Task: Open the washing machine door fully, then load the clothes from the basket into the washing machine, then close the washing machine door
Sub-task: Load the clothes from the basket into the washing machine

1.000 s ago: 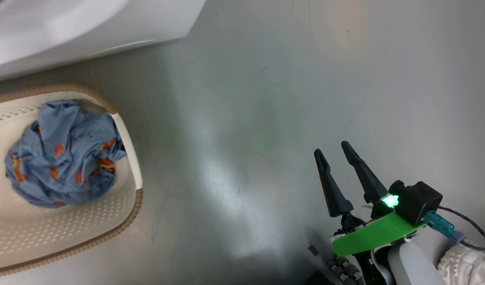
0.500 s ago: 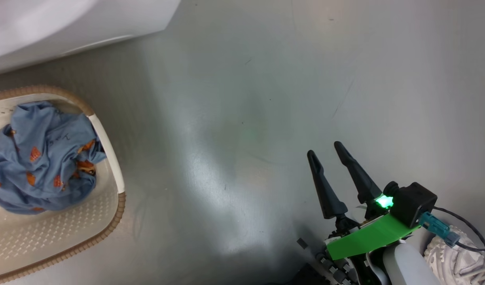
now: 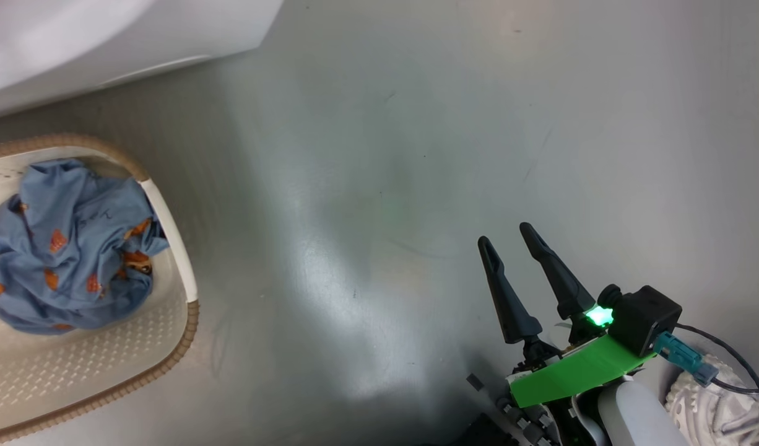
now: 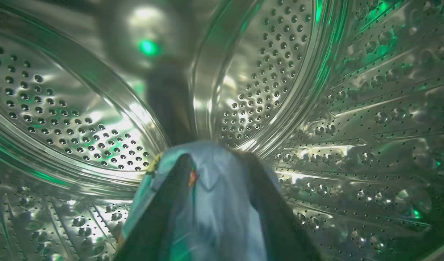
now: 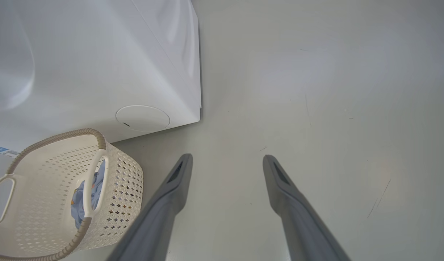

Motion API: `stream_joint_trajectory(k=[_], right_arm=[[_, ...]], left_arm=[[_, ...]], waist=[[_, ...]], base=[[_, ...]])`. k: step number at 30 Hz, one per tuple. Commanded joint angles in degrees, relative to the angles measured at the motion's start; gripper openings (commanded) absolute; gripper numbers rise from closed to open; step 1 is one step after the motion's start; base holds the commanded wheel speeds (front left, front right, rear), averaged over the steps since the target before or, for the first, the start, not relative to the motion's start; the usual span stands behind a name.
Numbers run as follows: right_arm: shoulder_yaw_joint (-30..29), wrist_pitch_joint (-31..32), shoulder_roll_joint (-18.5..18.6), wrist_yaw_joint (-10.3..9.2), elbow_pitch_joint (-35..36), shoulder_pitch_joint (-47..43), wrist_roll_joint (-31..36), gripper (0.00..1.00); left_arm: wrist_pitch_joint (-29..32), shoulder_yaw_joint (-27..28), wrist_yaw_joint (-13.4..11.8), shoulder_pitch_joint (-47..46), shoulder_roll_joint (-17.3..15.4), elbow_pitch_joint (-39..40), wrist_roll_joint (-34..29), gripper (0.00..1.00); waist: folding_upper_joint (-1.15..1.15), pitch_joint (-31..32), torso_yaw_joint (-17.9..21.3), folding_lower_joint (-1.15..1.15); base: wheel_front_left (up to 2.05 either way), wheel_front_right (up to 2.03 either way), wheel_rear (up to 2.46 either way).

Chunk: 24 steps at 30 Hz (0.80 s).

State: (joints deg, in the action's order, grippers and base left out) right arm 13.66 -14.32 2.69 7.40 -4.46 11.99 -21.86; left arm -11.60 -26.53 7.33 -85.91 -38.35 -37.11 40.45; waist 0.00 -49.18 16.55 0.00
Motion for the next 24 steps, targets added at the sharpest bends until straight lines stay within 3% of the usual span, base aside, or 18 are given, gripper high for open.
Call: stream_joint_trajectory(k=[1, 13, 24], right_arm=[[0.8, -0.7, 0.2, 0.09, 0.7, -1.7, -0.2, 1.0], [-1.2, -0.7, 0.2, 0.09, -0.4, 0.1, 1.9, 1.0], [-3.1, -0.7, 0.2, 0.09, -2.4, 1.0, 3.3, 1.0]], left_arm=[[-0.2, 1.1, 0.0, -0.6, -2.0, 0.9, 0.2, 1.0], [-3.1, 1.3, 0.1, 4.8, 1.1, 0.3, 0.5, 1.0], [-3.4, 6.2, 0.1, 13.5, 4.8, 4.3, -0.1, 1.0]], waist=[[0.0, 0.4, -0.6, 0.0], [0.0, 4.1, -4.1, 0.0], [0.0, 9.0, -7.6, 0.0]], base=[[0.0, 0.0, 0.0], [0.0, 0.0, 0.0], [0.0, 0.0, 0.0]])
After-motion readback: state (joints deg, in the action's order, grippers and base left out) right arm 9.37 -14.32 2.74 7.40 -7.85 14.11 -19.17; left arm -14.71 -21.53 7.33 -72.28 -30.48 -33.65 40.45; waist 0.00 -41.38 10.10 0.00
